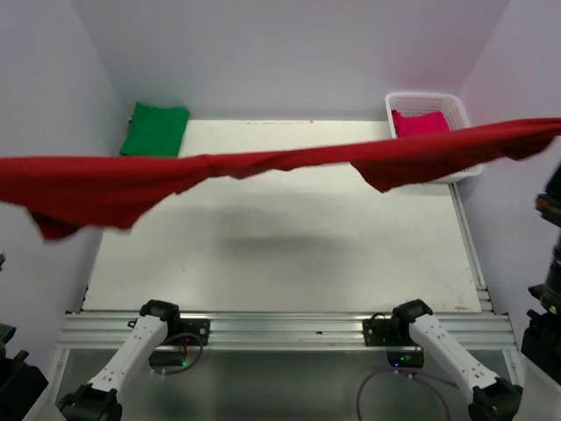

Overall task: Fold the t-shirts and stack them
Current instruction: Flatten out the tshirt

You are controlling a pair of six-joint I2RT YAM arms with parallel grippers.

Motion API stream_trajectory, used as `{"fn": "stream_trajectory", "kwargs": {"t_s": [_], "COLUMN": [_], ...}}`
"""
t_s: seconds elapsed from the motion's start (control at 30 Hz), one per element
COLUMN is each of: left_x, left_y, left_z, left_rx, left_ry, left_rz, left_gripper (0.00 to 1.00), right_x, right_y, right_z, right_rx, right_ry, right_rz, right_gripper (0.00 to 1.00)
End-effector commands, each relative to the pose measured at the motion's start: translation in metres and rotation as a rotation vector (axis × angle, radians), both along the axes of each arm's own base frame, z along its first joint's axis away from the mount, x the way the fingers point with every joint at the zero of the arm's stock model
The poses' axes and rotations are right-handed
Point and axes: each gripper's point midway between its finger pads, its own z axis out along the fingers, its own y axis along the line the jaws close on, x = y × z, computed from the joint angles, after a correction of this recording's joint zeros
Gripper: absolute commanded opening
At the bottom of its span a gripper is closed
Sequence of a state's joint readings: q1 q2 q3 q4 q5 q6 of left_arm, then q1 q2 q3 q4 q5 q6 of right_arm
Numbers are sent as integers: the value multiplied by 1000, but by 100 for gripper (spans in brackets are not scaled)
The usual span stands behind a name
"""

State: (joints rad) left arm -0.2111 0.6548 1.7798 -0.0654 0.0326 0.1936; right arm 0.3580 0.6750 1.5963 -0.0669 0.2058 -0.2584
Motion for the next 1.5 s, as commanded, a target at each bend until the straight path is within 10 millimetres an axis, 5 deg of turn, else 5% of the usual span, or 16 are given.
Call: {"fn": "stream_trajectory", "kwargs": {"t_s": [0.0,0.07,0.2,0.3,0.4,0.47,0.6,0.73,0.8,0.87,1.0,1.1,1.27,1.37,1.43,1.47], "left_x": [59,95,184,276,332,353,381,329,303,251,149,108,23,11,34,50], "left_y": [-26,-26,-26,-28,-29,-28,-27,-26,-26,-28,-25,-28,-27,-33,-30,-27], "left_z": [-7,-7,-24,-58,-84,-94,-118,-90,-83,-62,-43,-46,-35,-27,-31,-36], "left_rx": [69,57,49,49,43,36,25,21,18,24,26,45,57,63,38,22], "left_ry": [108,170,311,460,543,567,627,513,479,393,249,219,85,60,109,142], "left_rz": [-34,-13,65,131,169,180,168,135,119,85,18,-32,-71,-102,-83,-62], "left_gripper": [0,0,0,0,0,0,0,0,0,0,0,0,0,0,0,0], "right_x": [33,54,164,224,258,283,300,272,229,203,100,60,-13,-15,6,39], "right_y": [12,8,27,41,52,62,69,68,62,66,59,56,20,14,9,5], "right_z": [13,11,-33,-65,-82,-95,-99,-92,-65,-64,-37,-40,-22,-14,-22,-41], "right_rx": [-25,-7,-47,-57,-51,-62,-66,-60,-45,-64,-48,-57,-38,-23,10,43], "right_ry": [-5,65,300,418,464,499,507,452,355,329,158,100,-33,-31,49,160], "right_rz": [-21,-64,-144,-162,-152,-146,-133,-99,-68,-34,125,186,100,44,10,-19], "right_gripper": [0,0,0,0,0,0,0,0,0,0,0,0,0,0,0,0]}}
